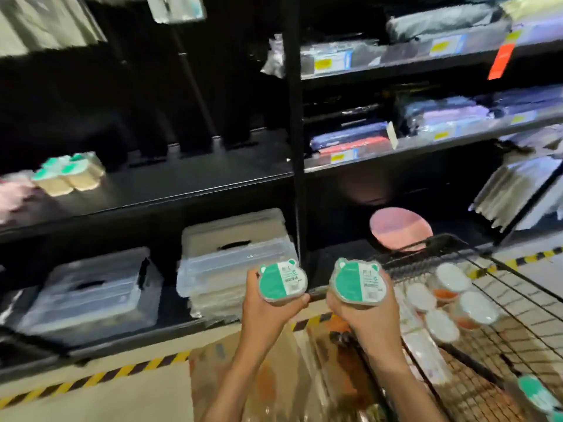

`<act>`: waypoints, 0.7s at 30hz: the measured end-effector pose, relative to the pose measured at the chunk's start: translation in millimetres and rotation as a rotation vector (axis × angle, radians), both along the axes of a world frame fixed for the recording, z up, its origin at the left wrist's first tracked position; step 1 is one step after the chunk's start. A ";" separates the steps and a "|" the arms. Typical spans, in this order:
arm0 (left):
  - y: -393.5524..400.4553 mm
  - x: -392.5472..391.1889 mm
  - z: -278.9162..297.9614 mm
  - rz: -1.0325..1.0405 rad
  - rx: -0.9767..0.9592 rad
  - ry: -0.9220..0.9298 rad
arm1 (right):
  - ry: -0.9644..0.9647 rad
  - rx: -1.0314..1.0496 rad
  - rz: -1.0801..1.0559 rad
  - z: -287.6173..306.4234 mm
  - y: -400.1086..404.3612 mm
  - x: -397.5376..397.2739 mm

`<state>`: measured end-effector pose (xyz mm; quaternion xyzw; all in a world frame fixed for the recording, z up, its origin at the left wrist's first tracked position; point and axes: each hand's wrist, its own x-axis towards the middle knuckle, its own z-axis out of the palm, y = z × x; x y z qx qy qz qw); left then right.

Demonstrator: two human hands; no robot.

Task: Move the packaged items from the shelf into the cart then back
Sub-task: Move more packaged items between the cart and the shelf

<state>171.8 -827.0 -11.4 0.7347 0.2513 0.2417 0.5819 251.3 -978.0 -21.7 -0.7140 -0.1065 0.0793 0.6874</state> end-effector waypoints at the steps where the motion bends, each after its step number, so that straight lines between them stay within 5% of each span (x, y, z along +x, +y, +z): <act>1: 17.7 -18.8 2.4 0.053 -0.007 -0.003 | -0.009 0.005 0.059 5.1 21.4 -12.0; 12: 220.1 -238.4 22.6 0.387 0.050 -0.004 | -0.007 0.059 0.405 41.7 245.3 -190.4; 21: 343.4 -339.1 29.7 0.401 0.070 -0.018 | 0.006 0.102 0.444 43.6 373.0 -278.6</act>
